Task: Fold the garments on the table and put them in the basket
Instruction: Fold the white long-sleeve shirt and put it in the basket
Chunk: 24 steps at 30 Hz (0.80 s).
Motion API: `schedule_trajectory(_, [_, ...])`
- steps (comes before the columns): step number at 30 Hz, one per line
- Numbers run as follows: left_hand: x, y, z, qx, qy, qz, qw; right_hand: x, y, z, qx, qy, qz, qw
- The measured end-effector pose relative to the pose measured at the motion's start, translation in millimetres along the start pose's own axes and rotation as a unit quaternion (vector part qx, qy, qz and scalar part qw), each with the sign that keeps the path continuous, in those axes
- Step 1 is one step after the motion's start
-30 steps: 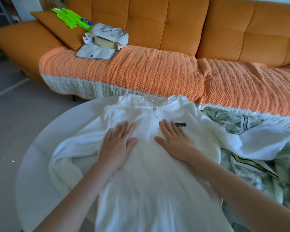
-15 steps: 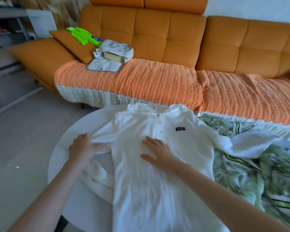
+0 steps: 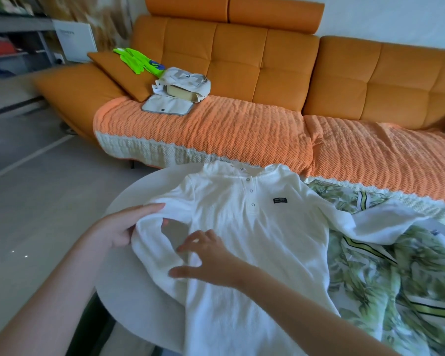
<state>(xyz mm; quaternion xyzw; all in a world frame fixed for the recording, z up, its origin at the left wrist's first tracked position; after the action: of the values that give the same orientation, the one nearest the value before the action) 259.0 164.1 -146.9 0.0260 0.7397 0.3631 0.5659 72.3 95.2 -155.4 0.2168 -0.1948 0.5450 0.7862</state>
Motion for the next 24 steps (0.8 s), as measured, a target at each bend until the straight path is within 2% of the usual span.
schedule_trajectory(3, [-9, 6, -2, 0.037, 0.043, -0.005, 0.998, 24, -15, -16, 0.043, -0.083, -0.012, 0.996])
schedule_trajectory(6, [-13, 4, 14, -0.017, 0.072, -0.017, 0.997, 43, -24, -22, 0.055, -0.233, -0.036, 0.97])
schedule_trajectory(8, [-16, 2, 24, -0.051, 0.073, -0.025, 0.996, 59, -27, -20, 0.061, -0.376, -0.053, 0.923])
schedule_trajectory(10, [-22, 3, 27, -0.068, 0.044, -0.05, 0.995, 73, -31, -19, 0.054, -0.504, -0.064, 0.859])
schedule_trajectory(12, [-29, 3, 28, -0.104, -0.039, -0.095, 0.989, 83, -35, -22, 0.082, -0.601, -0.068, 0.792])
schedule_trajectory(13, [-33, 3, 30, -0.136, -0.099, -0.127, 0.977, 87, -36, -26, 0.115, -0.614, -0.065, 0.778])
schedule_trajectory(14, [-36, 3, 32, -0.17, -0.169, -0.163, 0.957, 89, -35, -30, 0.145, -0.594, -0.06, 0.789])
schedule_trajectory(15, [-39, 2, 33, -0.196, -0.24, -0.2, 0.93, 86, -35, -35, 0.164, -0.548, -0.056, 0.818])
schedule_trajectory(17, [-42, 0, 34, -0.247, -0.395, -0.245, 0.85, 75, -33, -43, 0.175, -0.465, -0.049, 0.866])
schedule_trajectory(19, [-41, 0, 31, -0.291, -0.49, -0.268, 0.777, 62, -27, -39, 0.148, -0.444, -0.052, 0.882])
schedule_trajectory(20, [-40, -1, 28, -0.303, -0.498, -0.281, 0.762, 55, -24, -34, 0.134, -0.45, -0.06, 0.881])
schedule_trajectory(21, [-37, -3, 26, -0.305, -0.491, -0.291, 0.762, 48, -21, -31, 0.123, -0.455, -0.069, 0.879])
schedule_trajectory(22, [-34, -7, 24, -0.299, -0.467, -0.292, 0.78, 44, -16, -27, 0.119, -0.443, -0.074, 0.885])
schedule_trajectory(24, [-24, -15, 27, -0.283, -0.392, -0.264, 0.835, 40, -7, -24, 0.12, -0.324, -0.064, 0.936])
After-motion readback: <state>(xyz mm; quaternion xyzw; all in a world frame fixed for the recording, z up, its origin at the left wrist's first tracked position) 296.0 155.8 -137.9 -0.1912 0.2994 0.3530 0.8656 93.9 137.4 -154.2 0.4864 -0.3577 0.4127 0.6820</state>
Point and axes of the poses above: each hand's wrist, its own y-axis away from the middle knuckle, its own z-axis out of the back of the hand, x = y × z, the point moved 3 cm from there along -y, towards the middle knuckle, and after that the axes turned 1 degree about z, right-handed, at the moved point
